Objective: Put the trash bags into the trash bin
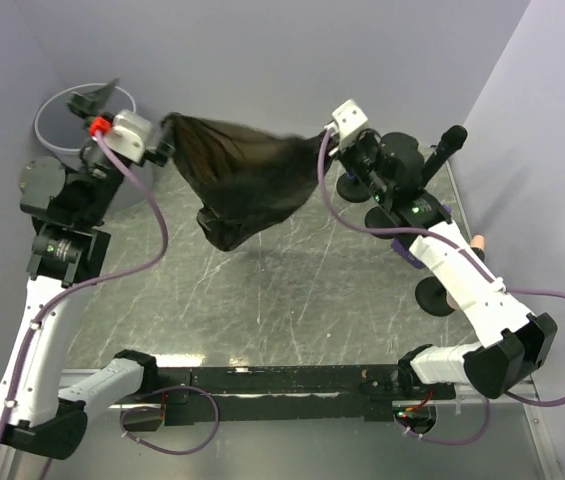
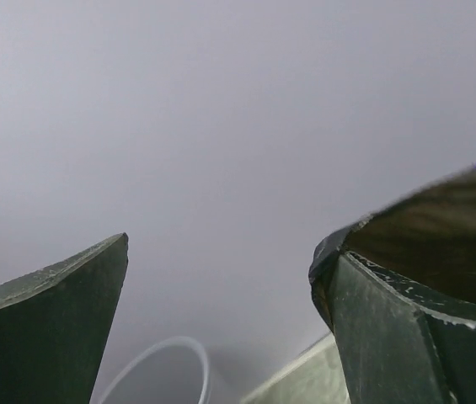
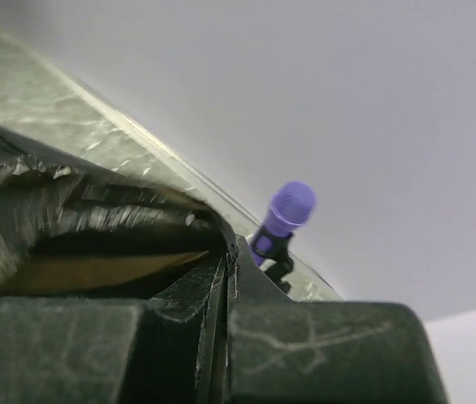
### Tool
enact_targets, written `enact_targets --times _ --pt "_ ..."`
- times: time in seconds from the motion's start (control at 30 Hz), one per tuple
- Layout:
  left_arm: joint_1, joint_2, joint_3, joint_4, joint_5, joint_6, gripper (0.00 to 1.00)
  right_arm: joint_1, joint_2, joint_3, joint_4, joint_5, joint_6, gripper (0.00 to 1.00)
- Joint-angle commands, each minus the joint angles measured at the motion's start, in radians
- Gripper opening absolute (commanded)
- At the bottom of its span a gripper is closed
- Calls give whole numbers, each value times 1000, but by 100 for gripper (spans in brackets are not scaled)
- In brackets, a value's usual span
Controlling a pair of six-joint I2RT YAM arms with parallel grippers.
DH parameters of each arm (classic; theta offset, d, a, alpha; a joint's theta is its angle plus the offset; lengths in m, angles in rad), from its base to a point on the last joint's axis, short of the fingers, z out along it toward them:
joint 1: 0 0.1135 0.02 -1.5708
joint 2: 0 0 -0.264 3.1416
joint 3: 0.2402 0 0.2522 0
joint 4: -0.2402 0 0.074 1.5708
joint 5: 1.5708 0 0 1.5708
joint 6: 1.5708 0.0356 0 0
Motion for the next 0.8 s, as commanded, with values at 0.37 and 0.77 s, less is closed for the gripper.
enact_targets --times 0.37,0.77 --pt "235 434 621 -272 1048 -987 99 -128 155 247 -124 61 208 0" --pt "378 594 601 -656 90 -99 96 -134 142 244 -150 -15 268 0"
